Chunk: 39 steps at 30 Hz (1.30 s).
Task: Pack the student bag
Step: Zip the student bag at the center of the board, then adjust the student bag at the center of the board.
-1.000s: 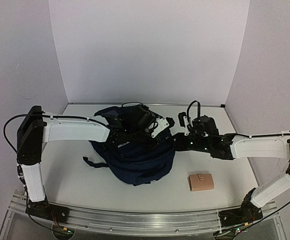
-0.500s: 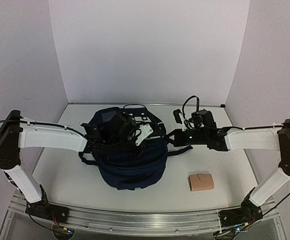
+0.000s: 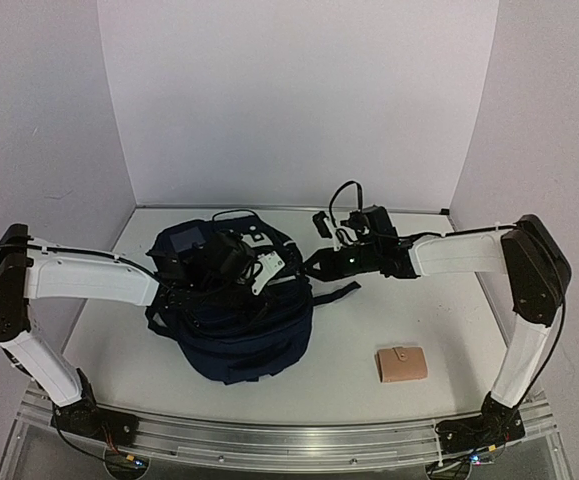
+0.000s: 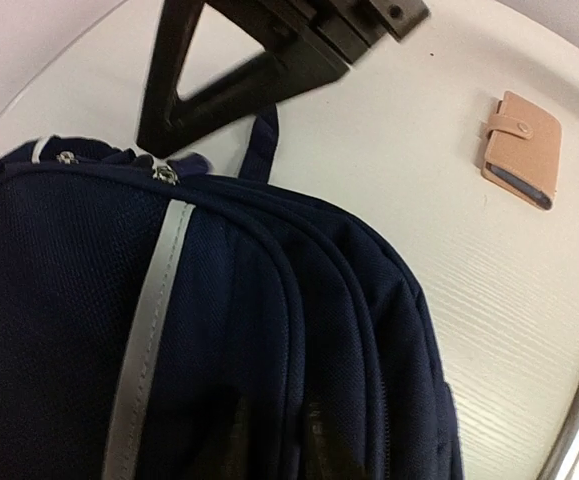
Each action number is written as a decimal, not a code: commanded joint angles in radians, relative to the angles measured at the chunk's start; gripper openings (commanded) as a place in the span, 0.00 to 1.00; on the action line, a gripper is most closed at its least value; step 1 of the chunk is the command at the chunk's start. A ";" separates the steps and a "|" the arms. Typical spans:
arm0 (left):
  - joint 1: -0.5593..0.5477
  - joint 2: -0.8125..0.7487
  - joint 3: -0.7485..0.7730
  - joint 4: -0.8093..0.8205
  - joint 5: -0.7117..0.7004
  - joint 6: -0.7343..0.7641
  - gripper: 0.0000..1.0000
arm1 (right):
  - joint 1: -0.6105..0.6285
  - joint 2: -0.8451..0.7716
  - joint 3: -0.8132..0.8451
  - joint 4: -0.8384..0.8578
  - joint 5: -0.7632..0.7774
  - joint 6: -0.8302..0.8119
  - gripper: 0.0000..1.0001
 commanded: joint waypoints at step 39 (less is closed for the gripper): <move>0.563 -0.237 -0.246 0.161 0.408 -0.720 1.00 | 0.121 0.030 -0.001 0.081 -0.069 0.064 0.00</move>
